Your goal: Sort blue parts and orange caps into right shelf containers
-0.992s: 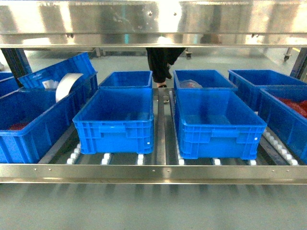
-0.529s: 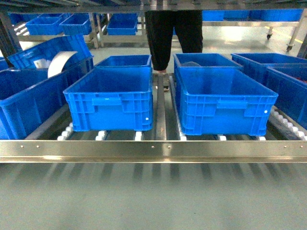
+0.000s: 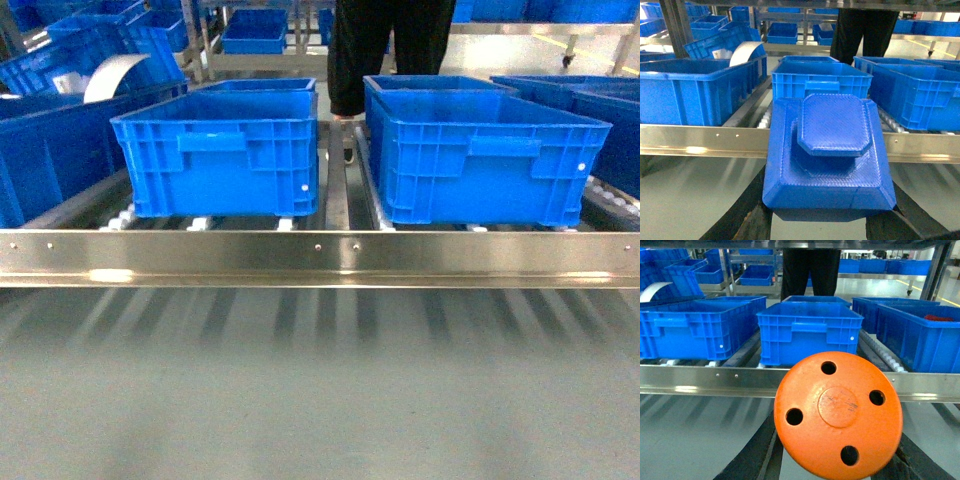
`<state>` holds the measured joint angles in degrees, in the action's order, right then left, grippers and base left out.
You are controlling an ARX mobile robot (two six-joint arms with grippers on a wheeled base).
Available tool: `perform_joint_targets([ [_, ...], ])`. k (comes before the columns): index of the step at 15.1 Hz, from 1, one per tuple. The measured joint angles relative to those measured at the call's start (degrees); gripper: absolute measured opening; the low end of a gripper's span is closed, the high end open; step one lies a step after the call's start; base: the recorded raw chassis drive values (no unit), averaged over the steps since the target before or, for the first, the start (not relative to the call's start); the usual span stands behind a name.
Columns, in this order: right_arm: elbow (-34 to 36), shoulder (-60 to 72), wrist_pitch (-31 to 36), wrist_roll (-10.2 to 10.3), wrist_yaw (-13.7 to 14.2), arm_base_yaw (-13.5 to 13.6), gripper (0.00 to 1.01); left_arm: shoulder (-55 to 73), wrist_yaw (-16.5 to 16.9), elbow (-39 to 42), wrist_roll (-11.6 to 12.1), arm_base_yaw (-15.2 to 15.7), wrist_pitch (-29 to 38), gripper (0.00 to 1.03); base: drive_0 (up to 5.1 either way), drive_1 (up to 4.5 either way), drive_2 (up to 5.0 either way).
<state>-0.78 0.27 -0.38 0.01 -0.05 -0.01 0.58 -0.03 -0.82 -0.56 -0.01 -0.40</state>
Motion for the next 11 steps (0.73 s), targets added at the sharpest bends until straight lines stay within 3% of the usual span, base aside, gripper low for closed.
perform_joint_targets([
  [11, 0.00, 0.00, 0.00, -0.02, 0.02, 0.00, 0.41, 0.00, 0.00, 0.00, 0.17, 0.00, -0.04, 0.43, 0.0, 0.00, 0.0],
])
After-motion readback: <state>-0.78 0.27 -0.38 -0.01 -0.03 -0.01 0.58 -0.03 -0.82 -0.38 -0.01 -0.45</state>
